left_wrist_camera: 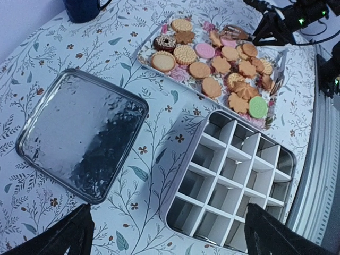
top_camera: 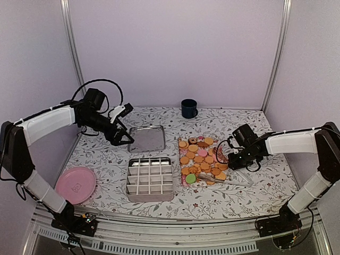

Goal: Pack the cookies
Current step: Pick up the clamp from the plate.

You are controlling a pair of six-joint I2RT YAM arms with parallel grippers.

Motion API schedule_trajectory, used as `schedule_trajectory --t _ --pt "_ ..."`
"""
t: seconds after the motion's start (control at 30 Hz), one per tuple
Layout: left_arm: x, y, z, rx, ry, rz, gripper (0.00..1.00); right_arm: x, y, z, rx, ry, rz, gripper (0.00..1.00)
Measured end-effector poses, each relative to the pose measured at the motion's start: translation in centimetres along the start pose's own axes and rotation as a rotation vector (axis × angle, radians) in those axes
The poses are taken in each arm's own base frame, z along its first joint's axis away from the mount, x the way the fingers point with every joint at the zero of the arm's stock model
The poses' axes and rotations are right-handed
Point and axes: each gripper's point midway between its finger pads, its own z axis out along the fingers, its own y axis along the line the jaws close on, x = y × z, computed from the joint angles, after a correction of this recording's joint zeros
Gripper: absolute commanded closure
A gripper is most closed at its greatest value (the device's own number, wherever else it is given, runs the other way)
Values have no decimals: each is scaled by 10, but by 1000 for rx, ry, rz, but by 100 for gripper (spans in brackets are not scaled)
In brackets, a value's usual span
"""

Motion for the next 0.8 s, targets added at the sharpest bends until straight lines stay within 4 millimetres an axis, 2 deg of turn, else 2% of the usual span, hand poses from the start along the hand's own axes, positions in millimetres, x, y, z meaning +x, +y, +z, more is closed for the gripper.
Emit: schedule_trajectory --t 0.37,0.57,0.7,0.8 --pt "3 -12 1 24 39 15 1 4 10 -1 -1 3 -45 100" --pt "4 -19 4 39 52 32 1 3 10 -5 21 -12 -64 100" --pt "1 -27 5 58 55 57 1 -8 20 -22 11 -72 -98 100" --pt "-7 -36 4 79 47 86 1 -20 35 -39 -10 -126 -145 100"
